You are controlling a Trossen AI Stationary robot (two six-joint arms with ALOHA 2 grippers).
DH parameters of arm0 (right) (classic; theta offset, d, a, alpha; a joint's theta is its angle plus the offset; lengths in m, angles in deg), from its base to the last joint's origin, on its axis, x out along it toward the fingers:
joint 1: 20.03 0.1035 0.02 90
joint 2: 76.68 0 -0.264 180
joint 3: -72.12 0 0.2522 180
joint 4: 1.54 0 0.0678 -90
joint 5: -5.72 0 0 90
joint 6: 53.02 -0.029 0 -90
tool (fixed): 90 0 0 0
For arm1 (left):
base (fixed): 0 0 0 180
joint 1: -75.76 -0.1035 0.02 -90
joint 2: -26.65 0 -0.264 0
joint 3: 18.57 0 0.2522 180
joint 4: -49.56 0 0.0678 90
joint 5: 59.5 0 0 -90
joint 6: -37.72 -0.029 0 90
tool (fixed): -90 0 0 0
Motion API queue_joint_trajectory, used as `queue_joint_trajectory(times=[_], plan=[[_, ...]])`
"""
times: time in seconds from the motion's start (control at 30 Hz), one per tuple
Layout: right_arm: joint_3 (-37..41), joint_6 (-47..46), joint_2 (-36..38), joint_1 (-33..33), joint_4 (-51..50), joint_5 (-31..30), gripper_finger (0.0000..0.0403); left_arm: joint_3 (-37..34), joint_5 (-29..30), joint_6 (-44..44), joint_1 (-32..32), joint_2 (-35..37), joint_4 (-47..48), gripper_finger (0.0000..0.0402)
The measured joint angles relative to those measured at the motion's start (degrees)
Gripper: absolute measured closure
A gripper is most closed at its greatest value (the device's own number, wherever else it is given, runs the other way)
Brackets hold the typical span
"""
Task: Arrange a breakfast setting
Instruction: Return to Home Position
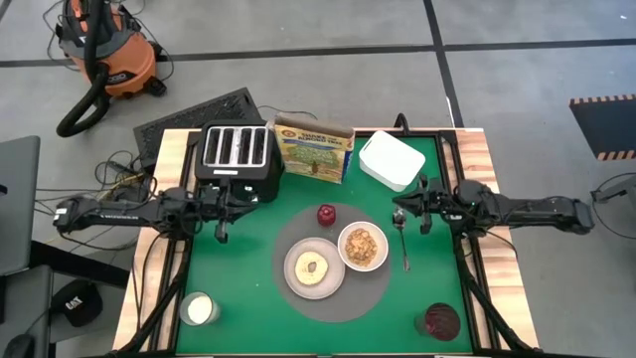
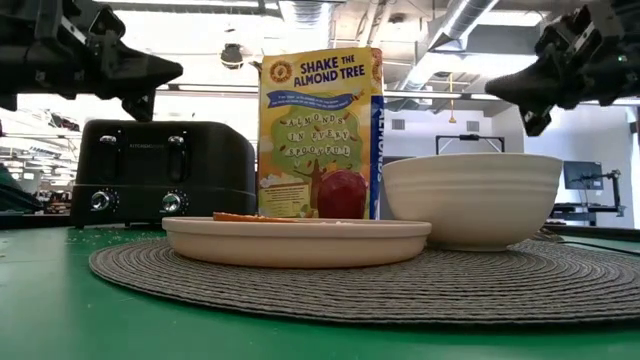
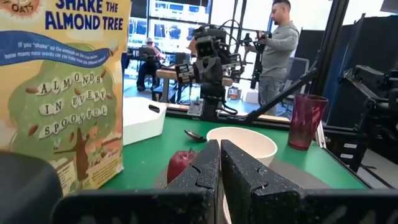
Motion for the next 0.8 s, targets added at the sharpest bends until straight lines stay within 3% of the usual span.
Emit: queue_joint_trajectory(times=[0.23, 0.4, 0.63, 0.8], plan=[[2.02, -0.10, 7.16, 4.19, -5.70, -7.81, 0.0384, -1.19, 1.42, -0.04, 0.00, 6.95, 5.65, 0.0401], [3.36, -0.07, 12.44, 7.69, -9.12, -12.04, 0.0365, -1.22, 1.59, -1.04, 0.00, 12.03, 9.71, 0.0401], [5.55, 2.29, 16.50, 12.21, -7.20, -12.67, 0.0363, -1.25, 2.59, -1.04, 0.00, 19.41, 17.83, 0.0401], [5.53, 2.49, 16.08, 14.66, -7.84, -13.35, 0.0375, -1.29, 2.03, -0.15, 0.00, 19.12, 19.90, 0.0401]])
